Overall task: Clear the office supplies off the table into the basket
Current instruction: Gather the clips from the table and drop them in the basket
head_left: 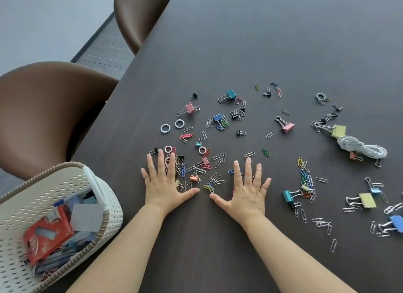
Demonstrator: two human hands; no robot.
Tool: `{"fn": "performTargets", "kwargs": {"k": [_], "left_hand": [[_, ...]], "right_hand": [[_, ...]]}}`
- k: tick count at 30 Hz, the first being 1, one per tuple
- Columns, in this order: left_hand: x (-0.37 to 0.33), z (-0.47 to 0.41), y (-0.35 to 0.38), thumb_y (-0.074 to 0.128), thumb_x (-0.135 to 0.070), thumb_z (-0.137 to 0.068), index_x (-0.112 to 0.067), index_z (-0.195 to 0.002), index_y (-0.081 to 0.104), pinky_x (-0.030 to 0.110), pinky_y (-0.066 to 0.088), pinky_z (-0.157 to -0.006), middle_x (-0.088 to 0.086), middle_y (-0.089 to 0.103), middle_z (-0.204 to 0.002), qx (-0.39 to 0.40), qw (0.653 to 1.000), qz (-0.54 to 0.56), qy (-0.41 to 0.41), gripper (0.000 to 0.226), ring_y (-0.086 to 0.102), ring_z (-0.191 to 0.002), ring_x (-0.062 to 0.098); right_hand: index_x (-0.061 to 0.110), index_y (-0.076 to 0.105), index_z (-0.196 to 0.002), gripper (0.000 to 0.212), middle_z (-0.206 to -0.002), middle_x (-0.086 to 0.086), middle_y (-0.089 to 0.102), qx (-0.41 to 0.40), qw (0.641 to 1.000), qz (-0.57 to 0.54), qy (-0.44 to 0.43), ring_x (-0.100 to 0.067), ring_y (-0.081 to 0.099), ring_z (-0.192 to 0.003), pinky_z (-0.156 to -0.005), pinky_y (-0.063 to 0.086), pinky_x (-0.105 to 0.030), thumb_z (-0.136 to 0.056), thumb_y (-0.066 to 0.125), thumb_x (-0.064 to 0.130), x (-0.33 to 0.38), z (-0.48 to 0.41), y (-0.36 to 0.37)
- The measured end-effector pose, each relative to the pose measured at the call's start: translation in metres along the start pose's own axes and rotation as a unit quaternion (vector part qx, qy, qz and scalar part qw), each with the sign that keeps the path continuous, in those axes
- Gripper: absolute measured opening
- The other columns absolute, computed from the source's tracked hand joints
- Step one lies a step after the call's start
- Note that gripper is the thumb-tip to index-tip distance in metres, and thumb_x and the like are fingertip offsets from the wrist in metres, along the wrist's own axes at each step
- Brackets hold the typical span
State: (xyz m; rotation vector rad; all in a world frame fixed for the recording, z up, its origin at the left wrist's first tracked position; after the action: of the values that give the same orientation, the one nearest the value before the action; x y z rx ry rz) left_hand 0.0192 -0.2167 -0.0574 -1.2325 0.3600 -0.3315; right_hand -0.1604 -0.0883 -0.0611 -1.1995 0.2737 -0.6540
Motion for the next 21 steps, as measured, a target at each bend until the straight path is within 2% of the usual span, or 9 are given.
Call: {"fn": "performTargets", "kwargs": {"k": [5, 9, 12, 14, 18, 21], "left_hand": [[-0.005, -0.039, -0.009, 0.011, -0.092, -0.051, -0.023, -0.144, -0.018, 0.054, -0.003, -0.111, 0.008, -0.022, -0.153, -0.016, 1.0, -0.002, -0.008, 0.12, -0.023, -0.137, 0.036], [-0.019, -0.072, -0.017, 0.007, -0.09, -0.052, -0.022, -0.145, -0.017, 0.048, -0.005, -0.113, 0.008, -0.018, -0.154, -0.028, 1.0, 0.004, 0.013, 0.118, -0.022, -0.138, 0.033], [-0.03, -0.098, -0.027, 0.017, -0.091, -0.057, -0.022, -0.145, -0.017, 0.05, -0.004, -0.114, 0.008, -0.02, -0.154, -0.042, 0.999, 0.014, 0.022, 0.116, -0.023, -0.138, 0.033], [-0.037, -0.116, -0.033, 0.028, -0.089, -0.062, -0.023, -0.145, -0.016, 0.055, -0.003, -0.111, 0.008, -0.023, -0.153, -0.043, 0.999, 0.006, 0.024, 0.115, -0.025, -0.137, 0.034], [-0.04, -0.155, -0.046, 0.03, -0.088, -0.062, -0.033, -0.143, -0.018, 0.065, -0.001, -0.106, 0.004, -0.025, -0.152, -0.049, 0.998, -0.022, 0.035, 0.11, -0.027, -0.136, 0.036], [-0.046, -0.172, -0.048, 0.033, -0.083, -0.068, -0.041, -0.143, -0.011, 0.064, 0.002, -0.106, -0.004, -0.01, -0.155, -0.044, 0.996, -0.028, 0.078, 0.096, -0.014, -0.141, 0.029]], "right_hand": [[0.031, -0.037, -0.129, 0.112, -0.149, -0.004, -0.034, -0.009, 1.0, -0.007, 0.013, -0.036, -0.031, -0.135, -0.108, -0.011, -0.06, -0.058, 0.024, 0.092, 0.007, -0.038, -0.014], [0.031, -0.035, -0.133, 0.113, -0.149, -0.005, -0.033, -0.017, 1.0, -0.012, 0.019, -0.037, -0.03, -0.135, -0.108, -0.011, -0.06, -0.057, 0.022, 0.093, 0.01, -0.072, -0.028], [0.031, -0.03, -0.137, 0.114, -0.15, -0.005, -0.032, -0.023, 1.0, -0.009, 0.013, -0.036, -0.031, -0.135, -0.108, -0.011, -0.061, -0.058, 0.024, 0.092, 0.012, -0.099, -0.039], [0.033, -0.031, -0.136, 0.112, -0.149, -0.005, -0.032, -0.029, 1.0, 0.002, -0.001, -0.036, -0.032, -0.134, -0.106, -0.012, -0.063, -0.058, 0.023, 0.092, 0.013, -0.118, -0.047], [0.044, -0.024, -0.137, 0.102, -0.15, -0.002, -0.031, -0.037, 0.997, 0.035, -0.054, -0.034, -0.033, -0.135, -0.104, -0.01, -0.067, -0.059, 0.022, 0.092, 0.02, -0.156, -0.064], [0.05, -0.015, -0.138, 0.091, -0.153, 0.003, -0.023, -0.033, 0.991, 0.046, -0.119, -0.03, -0.026, -0.138, -0.105, -0.007, -0.067, -0.065, 0.023, 0.088, 0.032, -0.174, -0.07]]}}
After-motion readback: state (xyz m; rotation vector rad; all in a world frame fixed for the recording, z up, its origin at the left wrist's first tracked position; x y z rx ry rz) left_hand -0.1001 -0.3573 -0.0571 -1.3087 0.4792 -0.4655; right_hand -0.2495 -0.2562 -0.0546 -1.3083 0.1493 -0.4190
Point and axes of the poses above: each hand's wrist, its own z-axis away from the middle knuckle, its own y-axis out of the palm, x = y × z, the point moved 8 cm from there along -z, towards the middle knuckle
